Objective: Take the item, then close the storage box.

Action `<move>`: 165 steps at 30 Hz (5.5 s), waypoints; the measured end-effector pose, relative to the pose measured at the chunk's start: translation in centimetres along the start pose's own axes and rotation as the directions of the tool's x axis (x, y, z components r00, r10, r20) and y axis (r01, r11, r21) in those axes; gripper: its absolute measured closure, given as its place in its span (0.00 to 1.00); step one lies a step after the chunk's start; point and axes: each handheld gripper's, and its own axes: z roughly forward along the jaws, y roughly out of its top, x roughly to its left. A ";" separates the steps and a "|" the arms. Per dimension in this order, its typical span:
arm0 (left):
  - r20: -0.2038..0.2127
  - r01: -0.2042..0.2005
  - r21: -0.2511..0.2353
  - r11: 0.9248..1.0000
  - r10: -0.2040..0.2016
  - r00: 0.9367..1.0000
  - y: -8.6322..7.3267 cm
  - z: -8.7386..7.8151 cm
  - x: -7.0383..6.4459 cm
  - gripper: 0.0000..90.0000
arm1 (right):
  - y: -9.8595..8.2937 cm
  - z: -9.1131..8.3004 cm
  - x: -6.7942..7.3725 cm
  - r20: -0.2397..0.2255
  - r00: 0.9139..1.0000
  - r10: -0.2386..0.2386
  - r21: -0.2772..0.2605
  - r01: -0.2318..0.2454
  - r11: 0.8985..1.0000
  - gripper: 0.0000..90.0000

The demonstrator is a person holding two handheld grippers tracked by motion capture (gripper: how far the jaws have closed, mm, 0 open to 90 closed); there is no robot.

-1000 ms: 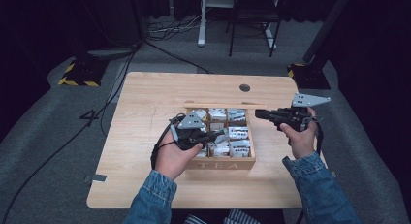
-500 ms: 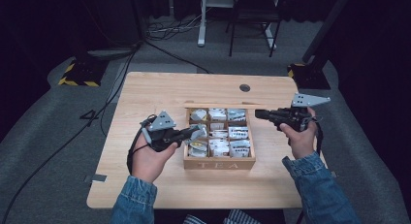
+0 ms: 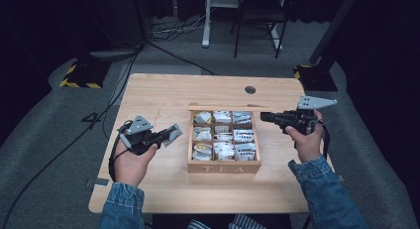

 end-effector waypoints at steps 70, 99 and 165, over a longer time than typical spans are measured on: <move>-0.256 0.110 0.092 0.990 -0.083 0.963 -4.0 2.2 3.3 0.32 | -0.1 0.2 0.0 -0.003 1.000 0.001 0.010 -0.001 1.000 1.00; -0.083 0.025 0.236 0.972 -0.005 0.997 -12.2 2.9 -2.1 0.38 | -0.8 0.9 0.7 -0.011 1.000 0.005 0.063 -0.004 0.998 1.00; -0.119 -0.043 0.207 0.977 0.068 0.991 -13.0 3.6 -2.1 0.33 | -5.6 -0.3 4.0 -0.048 0.999 0.012 0.337 0.005 0.942 1.00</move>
